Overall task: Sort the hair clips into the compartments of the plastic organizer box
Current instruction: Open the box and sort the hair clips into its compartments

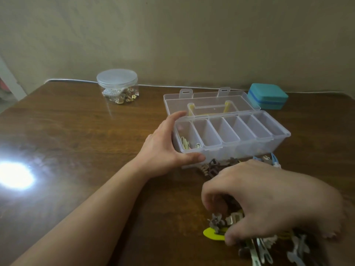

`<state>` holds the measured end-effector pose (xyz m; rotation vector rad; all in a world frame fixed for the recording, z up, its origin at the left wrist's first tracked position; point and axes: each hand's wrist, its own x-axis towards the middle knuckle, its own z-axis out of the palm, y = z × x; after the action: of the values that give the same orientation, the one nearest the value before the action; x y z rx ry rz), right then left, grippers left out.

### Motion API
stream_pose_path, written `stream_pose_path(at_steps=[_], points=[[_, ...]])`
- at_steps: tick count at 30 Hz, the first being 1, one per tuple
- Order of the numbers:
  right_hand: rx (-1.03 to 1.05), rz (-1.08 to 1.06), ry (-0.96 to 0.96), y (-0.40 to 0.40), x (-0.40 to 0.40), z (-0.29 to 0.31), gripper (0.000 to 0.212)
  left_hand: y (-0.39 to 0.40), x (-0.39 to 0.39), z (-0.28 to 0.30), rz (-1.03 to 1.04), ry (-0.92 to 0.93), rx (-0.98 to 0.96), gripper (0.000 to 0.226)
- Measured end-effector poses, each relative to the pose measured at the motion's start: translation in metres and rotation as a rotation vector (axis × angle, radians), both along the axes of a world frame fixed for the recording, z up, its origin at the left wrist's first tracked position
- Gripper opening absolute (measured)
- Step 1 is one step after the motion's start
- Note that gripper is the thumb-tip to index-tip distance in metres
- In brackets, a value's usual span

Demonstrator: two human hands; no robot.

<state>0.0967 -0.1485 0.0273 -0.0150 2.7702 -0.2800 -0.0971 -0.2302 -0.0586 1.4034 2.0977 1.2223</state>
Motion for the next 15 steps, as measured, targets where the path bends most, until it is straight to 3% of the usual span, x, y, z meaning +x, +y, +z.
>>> stream_pose_path(at_steps=[8,15], points=[[0.087,0.001,0.015,-0.006,0.001,-0.007,0.038,0.001,-0.001,-0.001,-0.015,-0.010,-0.005,0.107],[-0.024,-0.049,0.042,0.007,0.002,-0.005,0.044,0.000,-0.002,-0.002,-0.031,-0.024,-0.006,0.107]])
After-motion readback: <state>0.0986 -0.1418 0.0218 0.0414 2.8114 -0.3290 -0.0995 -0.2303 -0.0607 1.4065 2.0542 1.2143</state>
